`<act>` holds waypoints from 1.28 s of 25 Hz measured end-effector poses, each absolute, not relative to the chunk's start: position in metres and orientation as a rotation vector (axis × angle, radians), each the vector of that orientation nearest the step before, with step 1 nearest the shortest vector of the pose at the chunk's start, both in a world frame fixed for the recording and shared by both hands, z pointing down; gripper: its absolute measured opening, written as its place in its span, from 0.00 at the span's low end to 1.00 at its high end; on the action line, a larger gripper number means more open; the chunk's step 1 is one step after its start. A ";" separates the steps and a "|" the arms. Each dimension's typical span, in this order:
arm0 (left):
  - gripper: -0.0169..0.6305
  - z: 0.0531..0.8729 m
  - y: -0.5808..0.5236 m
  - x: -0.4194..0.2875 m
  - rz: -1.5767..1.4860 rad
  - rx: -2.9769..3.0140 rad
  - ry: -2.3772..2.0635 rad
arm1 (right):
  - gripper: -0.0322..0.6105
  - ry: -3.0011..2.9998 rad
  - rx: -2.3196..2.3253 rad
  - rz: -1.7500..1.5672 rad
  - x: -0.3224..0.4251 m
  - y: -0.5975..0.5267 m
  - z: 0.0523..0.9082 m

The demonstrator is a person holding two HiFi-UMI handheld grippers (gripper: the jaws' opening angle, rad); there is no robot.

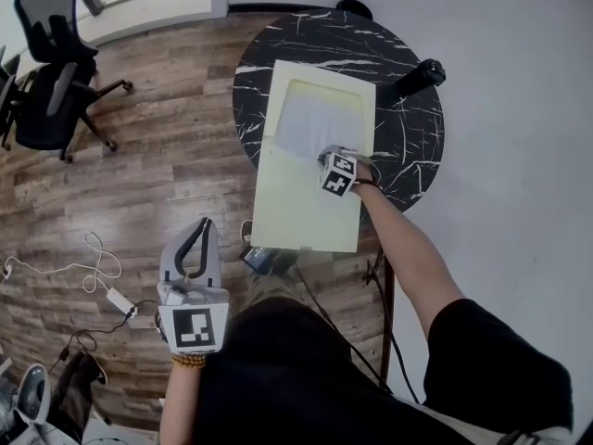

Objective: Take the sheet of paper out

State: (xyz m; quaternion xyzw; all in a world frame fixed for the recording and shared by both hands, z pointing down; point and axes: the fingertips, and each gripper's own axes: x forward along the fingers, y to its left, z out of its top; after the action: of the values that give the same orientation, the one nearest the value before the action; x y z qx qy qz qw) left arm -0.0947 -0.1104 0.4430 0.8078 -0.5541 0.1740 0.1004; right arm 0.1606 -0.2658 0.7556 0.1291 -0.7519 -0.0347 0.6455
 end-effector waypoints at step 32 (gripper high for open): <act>0.04 0.435 -0.075 -0.104 0.476 2.432 -1.621 | 0.06 -1.662 0.375 -0.024 0.157 -0.212 0.755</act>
State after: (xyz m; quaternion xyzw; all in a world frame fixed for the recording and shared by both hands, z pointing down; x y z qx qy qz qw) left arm -0.1043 -0.0749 0.4350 0.8180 -0.5451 0.1601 0.0900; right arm 0.1565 -0.2122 0.7550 0.1658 -0.7341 -0.0108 0.6584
